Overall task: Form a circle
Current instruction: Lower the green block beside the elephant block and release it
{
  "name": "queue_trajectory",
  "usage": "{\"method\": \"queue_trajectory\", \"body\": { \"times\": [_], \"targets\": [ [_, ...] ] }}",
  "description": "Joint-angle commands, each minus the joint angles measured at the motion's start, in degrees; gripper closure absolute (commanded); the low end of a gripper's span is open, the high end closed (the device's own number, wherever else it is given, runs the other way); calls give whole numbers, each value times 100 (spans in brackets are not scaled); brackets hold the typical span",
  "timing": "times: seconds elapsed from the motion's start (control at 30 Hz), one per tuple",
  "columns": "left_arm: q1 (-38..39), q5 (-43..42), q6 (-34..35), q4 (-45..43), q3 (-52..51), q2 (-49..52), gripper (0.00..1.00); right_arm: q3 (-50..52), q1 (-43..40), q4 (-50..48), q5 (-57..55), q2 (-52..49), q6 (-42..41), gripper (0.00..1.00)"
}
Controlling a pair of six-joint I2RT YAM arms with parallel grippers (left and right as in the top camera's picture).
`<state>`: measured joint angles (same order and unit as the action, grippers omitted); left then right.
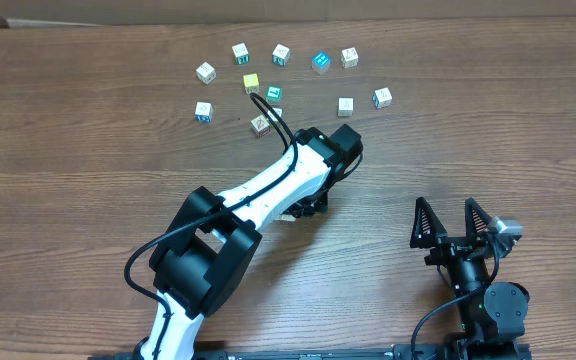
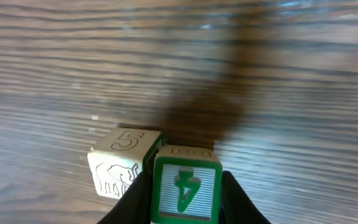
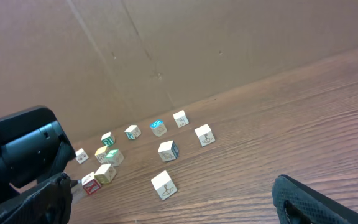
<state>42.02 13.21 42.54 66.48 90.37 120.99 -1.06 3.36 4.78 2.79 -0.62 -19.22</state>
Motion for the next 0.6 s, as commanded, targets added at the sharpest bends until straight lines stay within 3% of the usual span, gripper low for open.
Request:
{"method": "queue_trajectory", "body": {
  "times": [0.0, 0.4, 0.57],
  "targets": [
    [-11, 546, 87, 79, -63, -35, 91, 59, -44, -15, 33, 46, 63, 0],
    [-74, 549, -24, 76, -66, -35, 91, 59, -44, -15, 33, 46, 63, 0],
    [-74, 256, -9, 70, -66, -35, 83, 59, -44, -15, 33, 44, 66, 0]
  ]
}}
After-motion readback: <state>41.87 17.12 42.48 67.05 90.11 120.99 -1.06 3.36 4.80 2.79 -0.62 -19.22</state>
